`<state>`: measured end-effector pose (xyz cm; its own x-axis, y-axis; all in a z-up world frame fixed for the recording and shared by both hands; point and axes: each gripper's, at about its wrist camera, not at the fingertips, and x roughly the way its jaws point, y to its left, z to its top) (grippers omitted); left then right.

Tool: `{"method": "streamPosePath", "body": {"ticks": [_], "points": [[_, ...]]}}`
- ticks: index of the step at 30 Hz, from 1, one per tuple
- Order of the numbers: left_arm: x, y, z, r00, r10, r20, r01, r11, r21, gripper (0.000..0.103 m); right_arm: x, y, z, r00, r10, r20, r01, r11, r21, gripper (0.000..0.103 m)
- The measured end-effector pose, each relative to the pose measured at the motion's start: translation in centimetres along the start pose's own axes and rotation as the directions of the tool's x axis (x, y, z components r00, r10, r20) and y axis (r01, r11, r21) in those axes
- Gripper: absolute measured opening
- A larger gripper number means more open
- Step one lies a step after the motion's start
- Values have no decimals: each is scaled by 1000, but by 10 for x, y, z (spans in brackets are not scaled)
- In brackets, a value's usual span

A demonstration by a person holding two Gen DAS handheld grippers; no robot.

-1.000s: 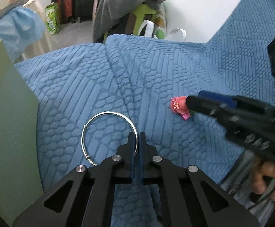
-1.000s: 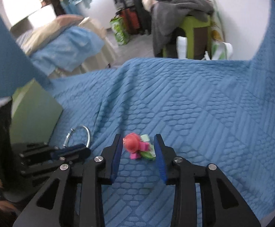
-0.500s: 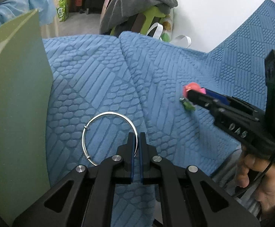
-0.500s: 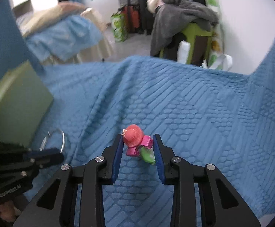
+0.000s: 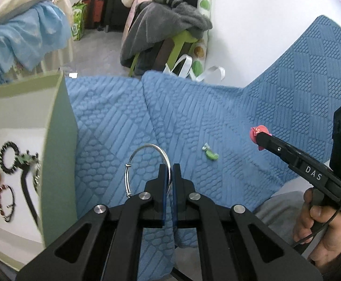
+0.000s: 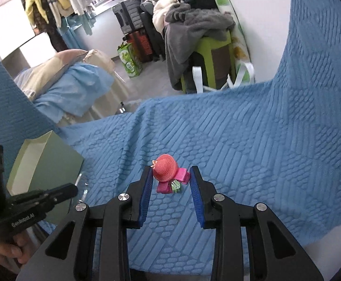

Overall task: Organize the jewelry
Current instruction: 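Lift the hoop bangle with the left tool while the right tool carries the hat keychain toward the box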

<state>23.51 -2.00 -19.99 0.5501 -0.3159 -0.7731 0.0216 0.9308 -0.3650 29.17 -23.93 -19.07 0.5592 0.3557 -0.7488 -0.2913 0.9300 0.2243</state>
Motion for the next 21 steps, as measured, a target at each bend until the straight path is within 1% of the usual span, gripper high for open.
{"method": "streamPosePath", "body": {"ticks": [3, 5, 8, 14, 21], "points": [[-15, -1, 9, 1000, -1, 23, 1, 1000, 10, 3, -12, 13, 11, 1000, -13, 20, 14, 1000, -26, 29], [-23, -1, 20, 1000, 24, 15, -24, 1000, 14, 3, -18, 19, 19, 999, -27, 30, 28, 999, -37, 29], [-39, -1, 34, 999, 34, 30, -34, 999, 26, 3, -30, 29, 33, 998, -49, 44, 50, 998, -41, 29], [-81, 8, 59, 996, 68, 52, -71, 996, 59, 3, -63, 62, 65, 992, -37, 117, 46, 996, -78, 29], [-134, 22, 79, 991, 88, 102, -97, 992, 83, 3, -95, 106, 94, 983, 21, 182, 1, 993, -116, 29]]}}
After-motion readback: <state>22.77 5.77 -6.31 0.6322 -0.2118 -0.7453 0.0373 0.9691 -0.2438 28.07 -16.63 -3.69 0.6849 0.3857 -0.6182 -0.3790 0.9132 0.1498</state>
